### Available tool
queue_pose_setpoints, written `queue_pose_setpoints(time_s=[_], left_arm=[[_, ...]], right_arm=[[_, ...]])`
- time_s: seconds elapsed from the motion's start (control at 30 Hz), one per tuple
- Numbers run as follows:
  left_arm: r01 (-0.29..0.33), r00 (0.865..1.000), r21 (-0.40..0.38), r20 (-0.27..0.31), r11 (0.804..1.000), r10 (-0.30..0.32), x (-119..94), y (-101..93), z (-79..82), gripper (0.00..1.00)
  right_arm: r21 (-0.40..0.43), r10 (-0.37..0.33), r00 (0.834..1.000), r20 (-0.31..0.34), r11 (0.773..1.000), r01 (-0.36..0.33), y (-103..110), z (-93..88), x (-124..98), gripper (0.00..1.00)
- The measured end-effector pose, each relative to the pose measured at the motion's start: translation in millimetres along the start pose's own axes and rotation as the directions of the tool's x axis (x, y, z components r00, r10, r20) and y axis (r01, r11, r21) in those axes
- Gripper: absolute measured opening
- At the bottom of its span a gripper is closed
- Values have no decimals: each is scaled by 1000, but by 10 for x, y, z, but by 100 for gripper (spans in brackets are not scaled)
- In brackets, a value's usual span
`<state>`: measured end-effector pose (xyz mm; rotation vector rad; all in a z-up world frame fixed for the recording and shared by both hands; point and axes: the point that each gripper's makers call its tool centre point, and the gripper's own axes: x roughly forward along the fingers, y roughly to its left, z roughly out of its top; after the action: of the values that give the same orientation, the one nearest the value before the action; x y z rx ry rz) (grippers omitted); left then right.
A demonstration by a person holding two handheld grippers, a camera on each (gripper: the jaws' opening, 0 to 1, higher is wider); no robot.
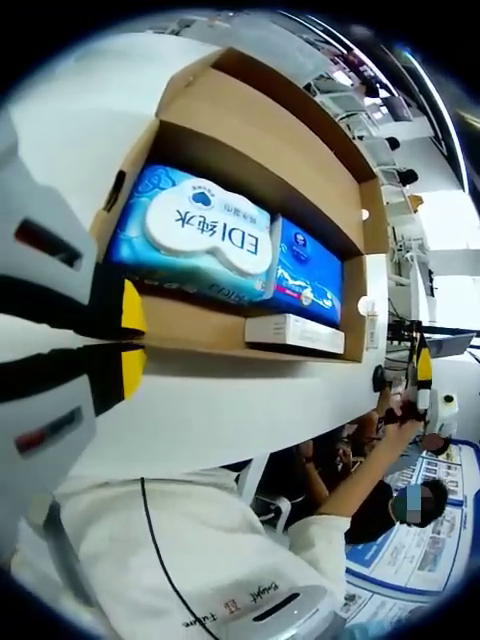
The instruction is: Operate the shoe box by opening the lid, removing the specified soft item, and placing it in the target area until the item is outside and the box remains undamaged.
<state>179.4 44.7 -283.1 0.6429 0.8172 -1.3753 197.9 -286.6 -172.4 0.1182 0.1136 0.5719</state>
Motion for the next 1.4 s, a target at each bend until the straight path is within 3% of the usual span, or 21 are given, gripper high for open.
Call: queue_pose_setpoints(time_s=[0.17, 0.3, 0.4, 0.57, 0.63, 0.7, 0.83, 0.93, 1.1, 1.17, 1.27, 1.33, 1.4], left_arm=[[0, 1000, 0, -2, 1000, 0, -1, 0, 0, 2], [0, 1000, 2, -1, 1000, 0, -2, 3, 1, 2], [0, 1000, 4, -3, 1000, 0, -1, -3, 1, 2], [0, 1000, 12, 1, 1000, 0, -2, -7, 5, 2], [1, 1000, 19, 4, 1000, -1, -3, -9, 6, 2], [2, 1000, 20, 9, 1000, -2, -4, -7, 10, 2], [5, 1000, -2, 2, 1000, -5, -1, 1, 16, 2], [-3, 1000, -10, -8, 1000, 3, 3, 3, 11, 3], [-12, 1000, -11, -5, 1000, 12, 2, 4, 9, 3], [-11, 1000, -8, 0, 1000, 11, -1, 6, 10, 3], [-10, 1000, 1, 13, 1000, 10, -7, 5, 11, 3], [-8, 1000, 2, 18, 1000, 8, -9, 6, 14, 3], [-6, 1000, 4, 20, 1000, 5, -10, 5, 15, 2]], right_arm=[[-32, 24, 1000, -13, 999, -25, 144, -10, 44, 27], [-41, 29, 999, -21, 999, -29, 227, -17, 80, 32], [-66, 34, 998, -45, 997, -37, 269, -26, 152, 37], [-142, 105, 986, -132, 982, -123, 457, 16, 293, 36], [-145, 51, 989, -141, 987, -71, 409, 48, 348, 39], [-203, 60, 988, -142, 975, -88, 444, 64, 397, 40], [-173, 113, 980, -167, 975, -142, 603, 63, 521, 37], [-235, 186, 966, -178, 946, -225, 837, 128, 638, 37], [-305, 260, 925, -277, 889, -341, 1132, 28, 957, 37], [-318, 285, 897, -338, 862, -394, 1246, -67, 1087, 43], [-339, 300, 876, -377, 836, -432, 1364, -123, 1241, 48], [-335, 295, 878, -377, 840, -427, 1386, -104, 1324, 48], [-333, 305, 865, -398, 831, -446, 1419, -115, 1373, 48]])
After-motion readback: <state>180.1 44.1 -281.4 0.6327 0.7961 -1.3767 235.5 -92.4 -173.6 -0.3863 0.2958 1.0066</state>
